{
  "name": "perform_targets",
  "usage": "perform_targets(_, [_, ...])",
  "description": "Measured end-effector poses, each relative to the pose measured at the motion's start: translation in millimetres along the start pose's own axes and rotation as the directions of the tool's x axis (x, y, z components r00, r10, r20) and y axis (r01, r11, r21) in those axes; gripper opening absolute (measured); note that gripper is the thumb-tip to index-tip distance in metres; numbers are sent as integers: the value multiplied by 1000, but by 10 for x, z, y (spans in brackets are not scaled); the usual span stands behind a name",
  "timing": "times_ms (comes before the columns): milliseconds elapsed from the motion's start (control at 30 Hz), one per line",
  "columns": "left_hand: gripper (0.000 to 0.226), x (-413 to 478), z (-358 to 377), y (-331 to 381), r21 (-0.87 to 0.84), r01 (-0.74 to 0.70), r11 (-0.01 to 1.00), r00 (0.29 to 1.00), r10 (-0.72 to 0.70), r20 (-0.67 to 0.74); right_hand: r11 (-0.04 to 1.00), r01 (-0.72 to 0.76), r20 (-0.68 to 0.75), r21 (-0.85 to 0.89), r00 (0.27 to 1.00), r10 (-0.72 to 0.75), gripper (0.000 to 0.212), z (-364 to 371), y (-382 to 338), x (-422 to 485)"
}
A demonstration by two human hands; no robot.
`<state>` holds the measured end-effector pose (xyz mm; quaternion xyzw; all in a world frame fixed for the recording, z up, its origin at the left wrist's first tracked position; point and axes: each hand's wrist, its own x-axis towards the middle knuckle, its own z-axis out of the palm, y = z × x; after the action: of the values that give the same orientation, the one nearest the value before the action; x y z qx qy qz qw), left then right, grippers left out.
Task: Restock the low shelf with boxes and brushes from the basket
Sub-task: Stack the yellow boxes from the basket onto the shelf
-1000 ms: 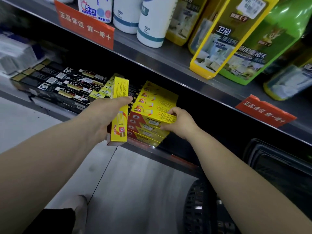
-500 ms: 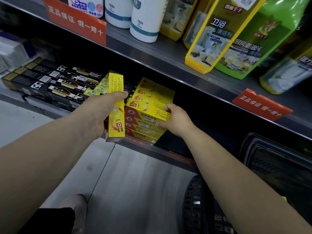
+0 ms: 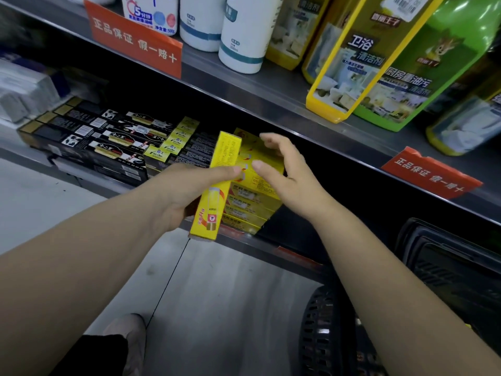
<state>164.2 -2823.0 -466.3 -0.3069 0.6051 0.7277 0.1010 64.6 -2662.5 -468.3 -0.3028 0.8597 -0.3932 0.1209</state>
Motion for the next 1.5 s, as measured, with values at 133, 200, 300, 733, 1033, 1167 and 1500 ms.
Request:
perform_targets(133, [73, -83, 80, 64, 120, 52, 991, 971, -78, 228, 990, 69, 322, 121, 941, -105, 66, -161, -222, -51])
perform_targets(200, [66, -117, 107, 114, 217, 70, 974, 962, -123, 243, 992, 115, 384, 58, 914, -128, 59, -286, -231, -68])
perform_targets(300, [63, -71, 90, 160, 273, 50, 961, 984, -95, 153, 997, 70, 344, 25, 936, -74, 39, -433, -115, -158])
perform_targets(733, [39, 173, 368, -138, -138, 156, 978, 979, -172, -107, 943, -271, -60, -193, 962, 265, 54, -366, 496, 97])
perform_targets(1033, [25, 291, 430, -121, -255, 217, 942, 969, -239, -57, 956, -286, 265, -68, 918, 294, 56, -201, 678, 157])
perform_targets(1167, [33, 321, 441, -127, -257, 197, 946, 972, -223, -77, 956, -252, 302, -149, 909, 286, 83, -189, 680, 163])
perform_targets(1500, [31, 282, 471, -120, -197, 198, 960, 970, -221, -102, 963, -243, 268, -119, 926, 266, 81, -180, 720, 177])
